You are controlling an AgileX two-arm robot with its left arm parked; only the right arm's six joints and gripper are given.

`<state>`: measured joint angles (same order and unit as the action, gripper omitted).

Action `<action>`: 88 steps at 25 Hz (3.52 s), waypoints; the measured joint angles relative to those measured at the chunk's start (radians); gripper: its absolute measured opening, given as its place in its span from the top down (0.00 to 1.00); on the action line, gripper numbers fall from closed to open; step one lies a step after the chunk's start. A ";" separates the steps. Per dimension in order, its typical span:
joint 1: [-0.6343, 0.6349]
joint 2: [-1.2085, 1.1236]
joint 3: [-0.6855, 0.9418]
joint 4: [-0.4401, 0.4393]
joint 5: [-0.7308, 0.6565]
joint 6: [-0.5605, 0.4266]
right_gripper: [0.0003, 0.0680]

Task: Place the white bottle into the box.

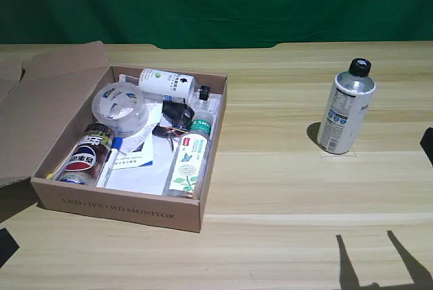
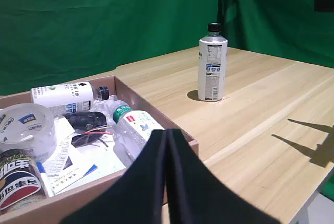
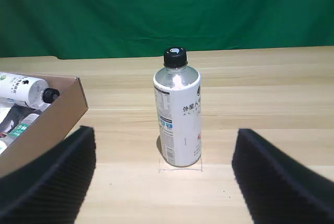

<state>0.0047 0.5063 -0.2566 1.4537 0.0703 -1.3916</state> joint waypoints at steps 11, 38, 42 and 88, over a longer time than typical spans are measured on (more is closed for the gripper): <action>0.000 0.054 0.000 -0.046 0.115 -0.048 0.08; 0.029 0.584 -0.280 0.073 0.097 -0.101 0.11; 0.081 0.718 -0.349 0.039 0.030 -0.104 0.13; 0.084 1.275 -0.718 0.124 -0.052 -0.114 0.14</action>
<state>0.0888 1.7817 -0.9749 1.5777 0.0186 -1.5057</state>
